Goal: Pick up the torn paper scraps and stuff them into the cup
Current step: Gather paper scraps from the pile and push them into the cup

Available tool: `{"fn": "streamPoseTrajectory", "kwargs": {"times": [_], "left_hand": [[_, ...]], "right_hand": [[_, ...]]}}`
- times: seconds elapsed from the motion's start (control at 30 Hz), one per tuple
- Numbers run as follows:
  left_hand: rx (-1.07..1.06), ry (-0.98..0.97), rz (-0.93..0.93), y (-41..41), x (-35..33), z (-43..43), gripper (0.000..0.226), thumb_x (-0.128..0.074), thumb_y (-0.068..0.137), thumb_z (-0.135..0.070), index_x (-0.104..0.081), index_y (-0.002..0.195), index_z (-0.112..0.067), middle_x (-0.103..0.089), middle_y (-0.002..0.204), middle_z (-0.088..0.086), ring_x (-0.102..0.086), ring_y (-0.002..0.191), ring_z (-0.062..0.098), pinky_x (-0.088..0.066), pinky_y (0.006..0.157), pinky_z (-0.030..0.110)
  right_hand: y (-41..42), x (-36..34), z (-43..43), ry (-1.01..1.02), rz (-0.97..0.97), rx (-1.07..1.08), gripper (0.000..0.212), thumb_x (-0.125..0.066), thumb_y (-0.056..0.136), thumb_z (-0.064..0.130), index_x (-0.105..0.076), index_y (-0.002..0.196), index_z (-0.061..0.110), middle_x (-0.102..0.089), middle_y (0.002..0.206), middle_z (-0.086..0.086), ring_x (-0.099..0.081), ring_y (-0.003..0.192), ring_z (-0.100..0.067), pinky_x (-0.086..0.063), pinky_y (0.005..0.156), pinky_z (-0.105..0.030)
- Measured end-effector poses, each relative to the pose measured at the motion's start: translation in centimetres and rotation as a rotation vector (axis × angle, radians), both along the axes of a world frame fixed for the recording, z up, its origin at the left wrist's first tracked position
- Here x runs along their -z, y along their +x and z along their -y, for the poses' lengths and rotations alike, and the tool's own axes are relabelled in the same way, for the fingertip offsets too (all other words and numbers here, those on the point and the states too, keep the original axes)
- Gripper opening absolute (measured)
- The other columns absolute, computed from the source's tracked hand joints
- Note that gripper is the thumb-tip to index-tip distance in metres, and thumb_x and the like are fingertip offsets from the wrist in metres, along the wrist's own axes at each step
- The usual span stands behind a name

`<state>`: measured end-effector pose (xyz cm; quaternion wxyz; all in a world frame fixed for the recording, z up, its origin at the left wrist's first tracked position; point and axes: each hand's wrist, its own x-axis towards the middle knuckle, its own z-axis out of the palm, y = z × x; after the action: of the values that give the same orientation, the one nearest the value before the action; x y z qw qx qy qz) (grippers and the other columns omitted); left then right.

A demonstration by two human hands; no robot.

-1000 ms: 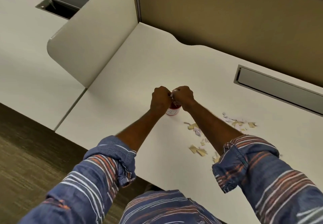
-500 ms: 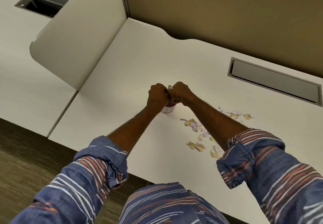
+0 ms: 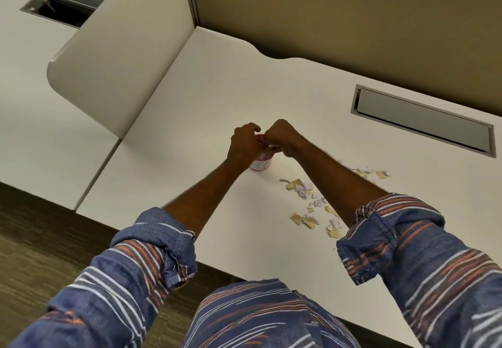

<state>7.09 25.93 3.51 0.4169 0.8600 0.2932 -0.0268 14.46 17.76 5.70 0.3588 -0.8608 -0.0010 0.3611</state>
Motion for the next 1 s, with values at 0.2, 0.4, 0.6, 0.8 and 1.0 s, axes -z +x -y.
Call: {"fn": "streamPoseTrajectory", "kwargs": {"times": [0.2,0.4,0.6,0.8,1.0], "left_hand": [[-0.068,-0.076,0.084,-0.5,-0.6,-0.6,0.034,-0.072,0.079,-0.009,-0.067,0.113,-0.01,-0.074,0.097,0.012,-0.072,0.087,0.024,-0.061,0.08,0.041],[-0.034,0.027,0.137,-0.9,-1.0,-0.6,0.038,-0.056,0.076,0.007,-0.072,0.107,-0.008,-0.074,0.102,0.009,-0.07,0.093,0.021,-0.059,0.081,0.034],[0.152,0.115,0.247,-1.7,-0.9,3.1,0.023,-0.057,0.087,-0.006,-0.075,0.099,-0.012,-0.077,0.098,0.004,-0.071,0.094,0.018,-0.056,0.09,0.033],[0.622,0.14,0.079,-2.9,2.4,11.1,0.054,-0.066,0.089,-0.035,-0.051,0.137,-0.017,-0.054,0.136,0.007,-0.048,0.127,0.025,-0.042,0.105,0.038],[0.792,0.271,-0.204,-3.1,5.1,18.7,0.088,-0.062,0.087,-0.053,-0.011,0.156,-0.029,0.004,0.165,0.004,0.009,0.152,0.034,-0.017,0.116,0.066]], "right_hand": [[-0.4,-0.1,0.4,0.021,0.144,0.019,0.019,-0.059,0.08,-0.008,-0.068,0.095,-0.012,-0.071,0.107,-0.029,-0.072,0.096,-0.04,-0.061,0.084,-0.052],[-1.0,0.0,2.5,-0.098,0.58,-0.023,0.02,-0.068,0.084,0.008,-0.071,0.101,0.018,-0.074,0.102,-0.001,-0.07,0.095,-0.021,-0.06,0.081,-0.038],[-1.6,0.7,9.9,-0.061,0.731,0.024,0.003,-0.068,0.086,0.024,-0.068,0.089,0.022,-0.074,0.087,0.006,-0.07,0.081,-0.014,-0.058,0.072,-0.031],[-4.2,4.6,24.1,-0.255,0.594,-0.099,0.021,-0.06,0.096,0.018,-0.07,0.113,0.01,-0.068,0.118,-0.011,-0.063,0.113,-0.029,-0.048,0.1,-0.041],[-5.7,6.4,35.9,-0.44,0.47,-0.163,0.049,-0.059,0.098,0.021,-0.047,0.144,0.01,-0.039,0.155,-0.012,-0.032,0.147,-0.026,-0.024,0.122,-0.034]]}}
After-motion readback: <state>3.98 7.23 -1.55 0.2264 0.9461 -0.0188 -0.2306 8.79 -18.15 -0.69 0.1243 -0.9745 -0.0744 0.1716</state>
